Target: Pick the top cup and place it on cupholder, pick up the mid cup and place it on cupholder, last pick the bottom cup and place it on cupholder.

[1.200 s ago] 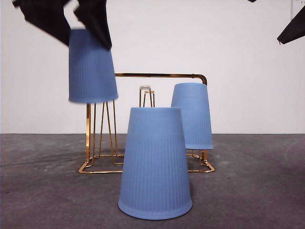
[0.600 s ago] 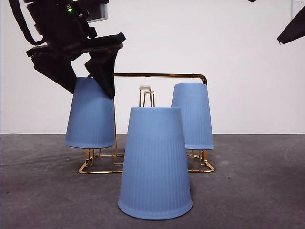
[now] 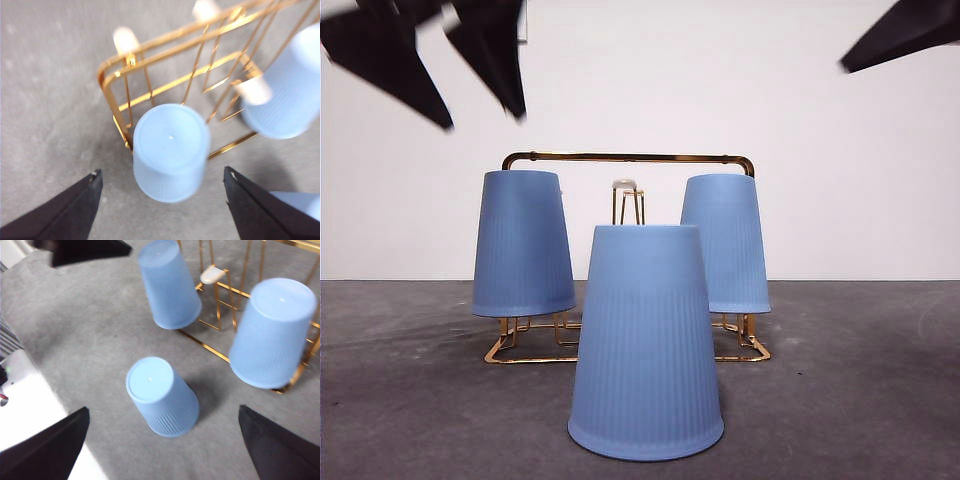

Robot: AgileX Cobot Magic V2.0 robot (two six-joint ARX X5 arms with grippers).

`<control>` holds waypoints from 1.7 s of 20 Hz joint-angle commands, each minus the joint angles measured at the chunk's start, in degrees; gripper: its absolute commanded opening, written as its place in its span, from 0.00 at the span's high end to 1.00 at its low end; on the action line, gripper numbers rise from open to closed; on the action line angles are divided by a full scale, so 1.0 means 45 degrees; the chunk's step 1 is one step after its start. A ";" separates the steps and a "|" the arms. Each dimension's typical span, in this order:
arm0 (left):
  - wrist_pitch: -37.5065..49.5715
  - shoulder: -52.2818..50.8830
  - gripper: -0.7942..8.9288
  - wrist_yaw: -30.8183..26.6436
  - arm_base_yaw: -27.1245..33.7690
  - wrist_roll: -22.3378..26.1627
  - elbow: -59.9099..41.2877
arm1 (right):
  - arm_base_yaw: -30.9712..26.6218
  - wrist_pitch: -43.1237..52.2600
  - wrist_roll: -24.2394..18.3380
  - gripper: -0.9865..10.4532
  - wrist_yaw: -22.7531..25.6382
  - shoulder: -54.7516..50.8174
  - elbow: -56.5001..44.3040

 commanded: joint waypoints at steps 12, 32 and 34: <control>-0.2701 -0.4551 0.53 0.0573 -0.0500 -0.0937 0.0267 | 0.1787 0.3453 0.0000 0.43 0.0257 0.5440 0.0049; -0.2798 -0.4643 0.53 0.0573 -0.0500 -0.0874 0.0267 | 0.2205 0.3959 0.0000 0.65 0.0651 0.6771 0.0262; -0.2778 -0.4643 0.53 0.0573 -0.0500 -0.0874 0.0267 | 0.2200 0.3419 0.0000 0.65 0.0874 0.6266 0.0826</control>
